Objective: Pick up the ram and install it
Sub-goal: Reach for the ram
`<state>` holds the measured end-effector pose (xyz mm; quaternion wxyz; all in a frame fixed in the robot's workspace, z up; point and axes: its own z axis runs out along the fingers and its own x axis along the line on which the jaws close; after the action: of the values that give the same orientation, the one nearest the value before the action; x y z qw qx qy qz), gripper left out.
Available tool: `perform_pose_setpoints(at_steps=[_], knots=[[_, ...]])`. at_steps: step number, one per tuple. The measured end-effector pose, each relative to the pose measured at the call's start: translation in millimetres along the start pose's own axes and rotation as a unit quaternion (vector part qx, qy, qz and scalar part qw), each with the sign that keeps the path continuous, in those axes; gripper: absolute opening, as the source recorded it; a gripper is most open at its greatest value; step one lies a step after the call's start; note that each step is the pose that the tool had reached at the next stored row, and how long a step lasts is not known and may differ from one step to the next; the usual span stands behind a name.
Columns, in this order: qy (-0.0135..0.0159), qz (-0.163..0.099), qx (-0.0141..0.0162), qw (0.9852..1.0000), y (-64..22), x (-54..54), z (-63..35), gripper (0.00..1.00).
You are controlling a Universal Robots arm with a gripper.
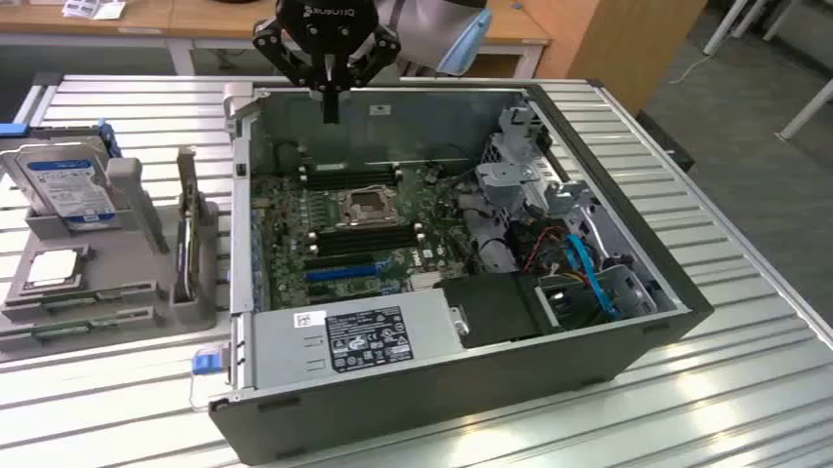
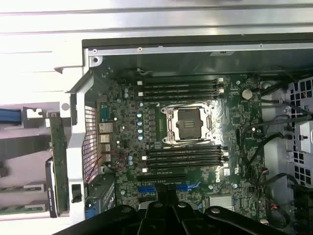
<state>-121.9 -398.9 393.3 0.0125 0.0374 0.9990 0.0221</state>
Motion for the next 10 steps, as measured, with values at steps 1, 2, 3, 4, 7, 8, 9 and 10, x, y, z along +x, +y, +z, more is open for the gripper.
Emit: perform_pose_setpoints(at_steps=[1,2,3,4,7,8,9,10], knots=[[0.0,0.0,0.0,1.0,0.0,0.0,0.0,0.11],[0.0,0.0,0.0,1.0,0.0,0.0,0.0,0.11],[0.0,0.0,0.0,1.0,0.0,0.0,0.0,0.11],[0.0,0.0,0.0,1.0,0.0,0.0,0.0,0.11],[0.0,0.0,0.0,1.0,0.0,0.0,0.0,0.11],[0.0,0.0,0.0,1.0,0.0,0.0,0.0,0.11],[0.0,0.0,0.0,1.0,0.0,0.0,0.0,0.11],[0.0,0.0,0.0,1.0,0.0,0.0,0.0,0.11]])
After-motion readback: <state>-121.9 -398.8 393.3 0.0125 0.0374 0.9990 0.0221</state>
